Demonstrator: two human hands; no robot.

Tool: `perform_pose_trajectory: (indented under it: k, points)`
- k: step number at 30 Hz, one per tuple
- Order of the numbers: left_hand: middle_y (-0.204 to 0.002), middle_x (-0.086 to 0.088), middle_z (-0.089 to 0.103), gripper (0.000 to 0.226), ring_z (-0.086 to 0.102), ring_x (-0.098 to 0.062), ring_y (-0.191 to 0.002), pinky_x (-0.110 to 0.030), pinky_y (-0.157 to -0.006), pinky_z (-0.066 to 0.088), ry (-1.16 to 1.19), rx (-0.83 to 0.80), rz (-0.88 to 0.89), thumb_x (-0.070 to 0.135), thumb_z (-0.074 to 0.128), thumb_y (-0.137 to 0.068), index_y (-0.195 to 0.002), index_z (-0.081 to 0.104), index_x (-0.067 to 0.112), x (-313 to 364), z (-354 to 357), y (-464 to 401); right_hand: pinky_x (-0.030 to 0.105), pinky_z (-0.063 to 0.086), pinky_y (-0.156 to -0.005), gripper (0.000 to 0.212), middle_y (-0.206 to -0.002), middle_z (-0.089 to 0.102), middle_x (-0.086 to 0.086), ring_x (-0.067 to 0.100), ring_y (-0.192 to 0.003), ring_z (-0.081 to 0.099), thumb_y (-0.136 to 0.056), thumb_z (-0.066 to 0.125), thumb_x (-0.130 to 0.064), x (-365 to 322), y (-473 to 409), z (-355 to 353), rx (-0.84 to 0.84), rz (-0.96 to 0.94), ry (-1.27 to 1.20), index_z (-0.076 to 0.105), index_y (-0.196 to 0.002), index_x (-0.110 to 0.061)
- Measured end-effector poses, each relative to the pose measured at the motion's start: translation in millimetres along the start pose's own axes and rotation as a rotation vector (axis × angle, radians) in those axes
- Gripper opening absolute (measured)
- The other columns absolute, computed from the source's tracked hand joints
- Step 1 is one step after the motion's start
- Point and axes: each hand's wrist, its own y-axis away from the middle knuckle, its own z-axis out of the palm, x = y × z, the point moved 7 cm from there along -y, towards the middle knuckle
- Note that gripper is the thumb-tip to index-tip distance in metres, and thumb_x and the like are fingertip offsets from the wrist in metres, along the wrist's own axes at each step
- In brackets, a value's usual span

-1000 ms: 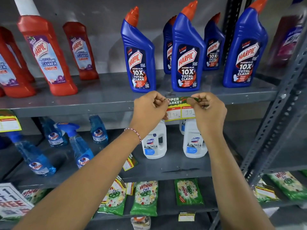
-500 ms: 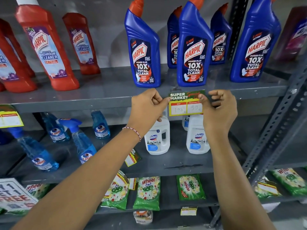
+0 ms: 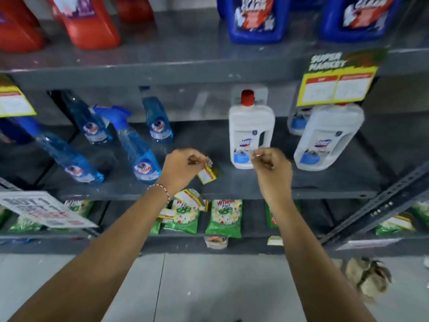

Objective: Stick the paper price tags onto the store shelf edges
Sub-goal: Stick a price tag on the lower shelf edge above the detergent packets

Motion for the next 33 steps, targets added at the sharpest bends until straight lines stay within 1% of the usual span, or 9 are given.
perform_pose_trajectory:
  k: [2,4,9,12,16,24,27,31,33]
  points:
    - [-0.076,0.009,0.072,0.009,0.062,0.017,-0.063,-0.003,-0.067,0.05,-0.071,-0.104,-0.075,0.016,0.082,-0.077,-0.082,0.076,0.022,-40,5,7,0.028,0.053,-0.077,0.007,-0.082,0.073,-0.001,0.013,-0.079,0.068,-0.086,0.072,-0.015,35,19,34,-0.128,0.116,0.038,0.071,-0.087,-0.022]
    - [-0.085,0.001,0.074,0.02,0.065,0.008,-0.07,0.0,-0.064,0.047,-0.078,-0.183,-0.146,0.015,0.084,-0.076,-0.094,0.077,0.011,-73,10,12,0.024,0.053,-0.076,0.007,-0.085,0.075,0.001,0.009,-0.08,0.067,-0.086,0.073,-0.015,68,39,66,-0.239,0.211,0.096,0.076,-0.092,-0.014]
    - [-0.094,-0.016,0.078,0.019,0.07,-0.016,-0.082,-0.022,-0.078,0.054,-0.103,-0.204,-0.138,0.006,0.08,-0.078,-0.096,0.077,0.003,-111,20,14,0.023,0.047,-0.066,0.01,-0.071,0.072,0.003,0.012,-0.073,0.062,-0.082,0.078,-0.02,128,82,129,-0.406,0.355,0.241,0.075,-0.079,-0.01]
    - [-0.09,-0.007,0.078,0.01,0.069,-0.011,-0.081,-0.022,-0.078,0.052,-0.165,-0.188,-0.079,0.01,0.076,-0.082,-0.091,0.079,0.011,-117,25,12,0.027,0.048,-0.072,0.022,-0.09,0.076,0.011,0.005,-0.083,0.063,-0.08,0.08,-0.017,141,92,147,-0.37,0.4,0.138,0.076,-0.095,-0.001]
    - [-0.086,-0.001,0.074,0.012,0.063,-0.009,-0.078,-0.017,-0.07,0.044,-0.203,-0.182,-0.047,0.018,0.074,-0.085,-0.094,0.078,0.011,-122,34,13,0.008,0.045,-0.06,0.015,-0.081,0.075,0.006,-0.019,-0.058,0.056,-0.081,0.079,-0.015,149,93,153,-0.254,0.399,0.049,0.078,-0.09,-0.003]
    - [-0.095,-0.008,0.077,0.015,0.063,-0.012,-0.078,-0.029,-0.076,0.053,-0.18,-0.125,-0.128,0.016,0.07,-0.086,-0.099,0.075,0.01,-134,41,20,0.021,0.052,-0.067,0.014,-0.079,0.074,0.0,0.001,-0.066,0.064,-0.084,0.073,-0.002,157,101,161,-0.169,0.555,-0.314,0.075,-0.098,-0.002]
    - [-0.092,-0.012,0.077,0.012,0.068,-0.019,-0.078,-0.038,-0.08,0.058,0.045,-0.125,-0.272,0.009,0.072,-0.085,-0.096,0.071,0.006,-147,38,30,0.016,0.052,-0.062,0.016,-0.072,0.075,-0.012,-0.001,-0.067,0.067,-0.085,0.072,0.0,155,104,159,-0.196,0.549,-0.386,0.075,-0.101,-0.001]
    - [-0.085,0.001,0.075,0.022,0.068,0.001,-0.068,-0.017,-0.07,0.058,0.231,-0.1,-0.337,0.003,0.075,-0.083,-0.103,0.07,0.011,-164,29,53,0.012,0.054,-0.063,0.021,-0.071,0.076,-0.016,-0.002,-0.069,0.07,-0.083,0.071,0.005,139,107,157,-0.271,0.449,-0.351,0.073,-0.102,-0.003]
    - [-0.087,0.0,0.075,0.018,0.069,-0.005,-0.073,-0.019,-0.07,0.057,0.231,-0.078,-0.383,0.011,0.074,-0.086,-0.103,0.07,0.012,-176,22,63,0.017,0.057,-0.066,0.018,-0.076,0.077,-0.011,0.001,-0.073,0.072,-0.083,0.072,0.003,127,107,162,-0.311,0.365,-0.264,0.074,-0.101,-0.001]
